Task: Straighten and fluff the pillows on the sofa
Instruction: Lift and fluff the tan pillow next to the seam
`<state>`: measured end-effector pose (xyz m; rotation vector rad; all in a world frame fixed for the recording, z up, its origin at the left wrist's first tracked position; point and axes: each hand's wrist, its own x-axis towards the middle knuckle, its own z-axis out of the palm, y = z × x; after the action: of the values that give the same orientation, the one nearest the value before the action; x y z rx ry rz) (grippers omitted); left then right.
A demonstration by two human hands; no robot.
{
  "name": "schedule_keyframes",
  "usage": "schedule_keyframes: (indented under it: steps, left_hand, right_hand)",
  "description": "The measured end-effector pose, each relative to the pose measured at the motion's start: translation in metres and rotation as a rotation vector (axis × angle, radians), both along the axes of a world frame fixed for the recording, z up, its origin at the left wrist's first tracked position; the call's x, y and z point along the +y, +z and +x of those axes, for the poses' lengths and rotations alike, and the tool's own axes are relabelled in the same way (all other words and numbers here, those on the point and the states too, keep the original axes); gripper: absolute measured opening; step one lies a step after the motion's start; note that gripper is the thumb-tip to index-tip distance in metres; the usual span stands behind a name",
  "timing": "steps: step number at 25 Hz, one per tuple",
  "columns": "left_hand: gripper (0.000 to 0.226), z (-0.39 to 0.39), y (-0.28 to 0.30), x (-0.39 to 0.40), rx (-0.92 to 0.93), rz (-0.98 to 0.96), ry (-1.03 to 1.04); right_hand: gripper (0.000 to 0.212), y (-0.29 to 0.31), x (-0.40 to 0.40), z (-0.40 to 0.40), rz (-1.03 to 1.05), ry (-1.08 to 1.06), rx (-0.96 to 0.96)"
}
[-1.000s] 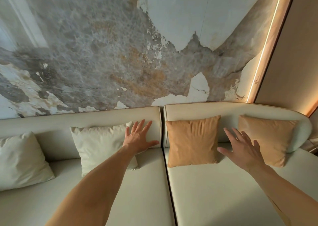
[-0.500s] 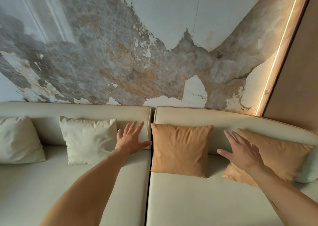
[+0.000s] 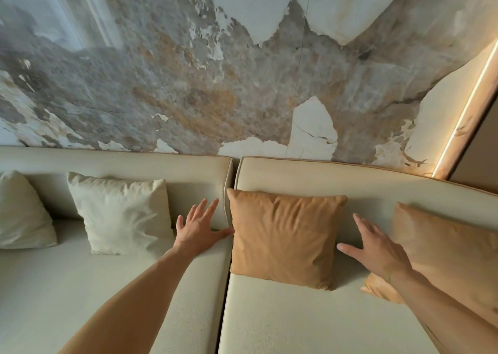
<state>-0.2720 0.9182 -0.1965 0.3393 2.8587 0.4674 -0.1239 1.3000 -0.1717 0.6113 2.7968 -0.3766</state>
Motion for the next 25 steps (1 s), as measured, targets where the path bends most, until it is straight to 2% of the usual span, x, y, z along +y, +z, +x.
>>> schedule_keyframes:
  steps: [8, 10, 13, 19, 25]
  left_hand:
    - [0.124, -0.075, -0.117, 0.038, -0.174, 0.072, 0.071]
    - [0.131, -0.090, -0.148, 0.042, -0.236, 0.175, 0.093]
    - [0.139, -0.102, -0.181, 0.049, -0.364, 0.439, 0.124]
    - [0.132, -0.108, -0.194, 0.062, -0.385, 0.527, 0.109]
    - [0.117, -0.107, -0.187, 0.060, -0.287, 0.491, 0.120]
  right_hand:
    - [0.126, -0.115, 0.031, -0.077, -0.243, -0.147, -0.030]
    - [0.135, -0.147, 0.035, -0.093, -0.373, -0.215, 0.005]
    - [0.143, -0.188, 0.041, -0.109, -0.489, -0.359, 0.074]
    - [0.142, -0.214, 0.044, -0.120, -0.649, -0.468, 0.077]
    - [0.137, -0.213, 0.039, -0.115, -0.600, -0.448, 0.165]
